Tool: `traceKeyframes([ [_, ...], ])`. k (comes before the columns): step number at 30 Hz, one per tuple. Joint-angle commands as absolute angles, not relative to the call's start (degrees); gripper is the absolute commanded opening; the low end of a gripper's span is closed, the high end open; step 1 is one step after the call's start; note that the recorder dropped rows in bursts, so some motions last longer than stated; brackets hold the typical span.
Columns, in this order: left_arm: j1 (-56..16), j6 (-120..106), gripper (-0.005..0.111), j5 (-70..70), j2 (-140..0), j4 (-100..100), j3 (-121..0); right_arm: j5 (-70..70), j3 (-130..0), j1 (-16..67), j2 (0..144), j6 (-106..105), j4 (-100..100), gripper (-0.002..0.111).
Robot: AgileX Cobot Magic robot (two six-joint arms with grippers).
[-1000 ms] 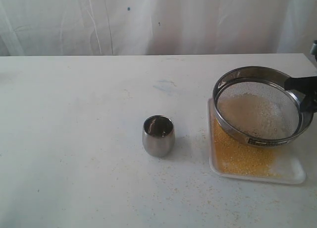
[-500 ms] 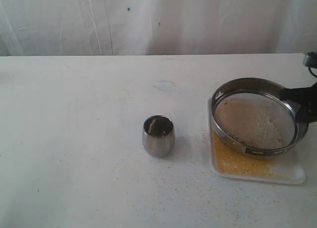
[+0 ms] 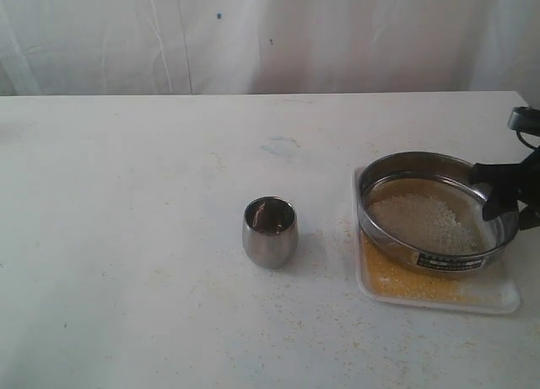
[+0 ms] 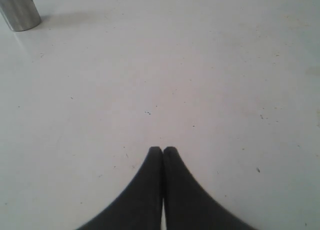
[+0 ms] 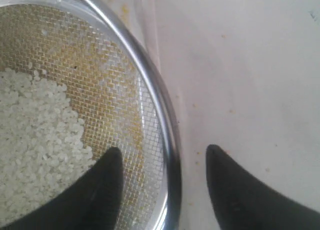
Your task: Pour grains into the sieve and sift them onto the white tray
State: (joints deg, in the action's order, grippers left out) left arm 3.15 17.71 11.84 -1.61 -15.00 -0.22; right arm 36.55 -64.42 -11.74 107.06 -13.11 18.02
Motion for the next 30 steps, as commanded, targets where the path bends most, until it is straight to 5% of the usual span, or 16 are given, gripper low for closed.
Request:
traceKeyframes([
  [1,2.84,17.98,0.0,11.96,-1.28,-15.29,0.0,38.63,-65.56,-11.94,106.2,-13.22,18.41,0.057],
  [13,2.84,17.98,0.0,11.96,-1.28,-15.29,0.0,50.44,-69.64,-11.94,92.41,-13.22,17.76,0.053],
  [15,2.84,17.98,0.0,11.96,-1.28,-15.29,0.0,51.9,-69.64,-11.94,91.8,-12.26,16.42,0.044],
  [19,2.84,17.98,0.0,11.96,-1.28,-15.29,0.0,55.46,-68.32,-11.94,90.67,-8.32,9.37,0.008],
  [20,2.84,17.98,0.0,11.96,-1.28,-15.29,0.0,54.23,-66.98,-11.94,88.95,-8.32,8.46,0.0],
  [30,2.84,17.98,0.0,11.96,-1.28,-15.29,0.0,18.07,-39.29,-11.94,55.14,-7.21,11.67,0.0],
])
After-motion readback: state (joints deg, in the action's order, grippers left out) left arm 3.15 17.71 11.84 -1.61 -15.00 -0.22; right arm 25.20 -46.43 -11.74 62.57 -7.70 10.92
